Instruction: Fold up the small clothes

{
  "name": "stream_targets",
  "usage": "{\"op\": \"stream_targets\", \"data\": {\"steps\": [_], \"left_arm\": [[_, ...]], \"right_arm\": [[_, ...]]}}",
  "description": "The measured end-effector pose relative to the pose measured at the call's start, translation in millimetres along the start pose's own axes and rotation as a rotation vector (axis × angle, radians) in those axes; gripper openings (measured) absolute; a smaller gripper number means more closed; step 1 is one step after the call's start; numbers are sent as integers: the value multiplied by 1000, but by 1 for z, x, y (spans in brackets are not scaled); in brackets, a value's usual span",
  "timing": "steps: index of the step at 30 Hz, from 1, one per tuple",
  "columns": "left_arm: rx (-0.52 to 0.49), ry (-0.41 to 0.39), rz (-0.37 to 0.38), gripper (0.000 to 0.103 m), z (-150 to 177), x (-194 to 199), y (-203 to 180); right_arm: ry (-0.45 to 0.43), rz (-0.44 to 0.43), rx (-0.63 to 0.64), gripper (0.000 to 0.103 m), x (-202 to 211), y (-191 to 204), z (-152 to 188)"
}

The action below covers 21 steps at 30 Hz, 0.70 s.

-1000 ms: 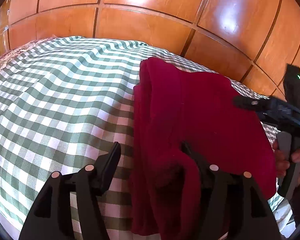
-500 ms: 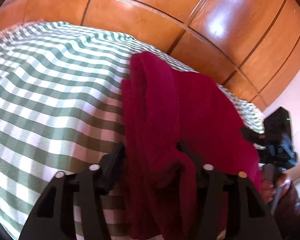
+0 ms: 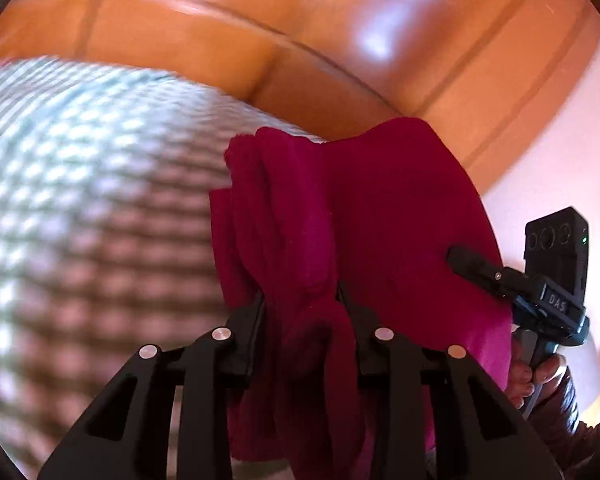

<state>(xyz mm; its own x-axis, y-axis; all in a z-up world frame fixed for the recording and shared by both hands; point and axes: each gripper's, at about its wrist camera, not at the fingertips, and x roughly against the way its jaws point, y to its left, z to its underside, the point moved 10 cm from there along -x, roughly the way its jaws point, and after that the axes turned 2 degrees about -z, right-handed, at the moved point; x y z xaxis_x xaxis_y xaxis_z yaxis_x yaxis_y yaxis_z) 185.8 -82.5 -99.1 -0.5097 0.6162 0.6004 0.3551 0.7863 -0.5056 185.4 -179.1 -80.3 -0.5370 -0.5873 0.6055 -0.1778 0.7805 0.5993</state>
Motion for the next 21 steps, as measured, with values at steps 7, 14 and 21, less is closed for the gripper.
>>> {"op": "stream_targets", "data": {"steps": [7, 14, 21], "left_arm": [[-230, 65, 95, 30, -38, -93, -135], [-397, 231, -44, 32, -3, -202, -186], [-451, 154, -99, 35, 2, -184, -186]], "right_arm": [[-180, 164, -111, 43, 104, -94, -37], [-165, 354, -304, 51, 144, -219, -2], [-216, 457, -323, 74, 164, -238, 14]]}}
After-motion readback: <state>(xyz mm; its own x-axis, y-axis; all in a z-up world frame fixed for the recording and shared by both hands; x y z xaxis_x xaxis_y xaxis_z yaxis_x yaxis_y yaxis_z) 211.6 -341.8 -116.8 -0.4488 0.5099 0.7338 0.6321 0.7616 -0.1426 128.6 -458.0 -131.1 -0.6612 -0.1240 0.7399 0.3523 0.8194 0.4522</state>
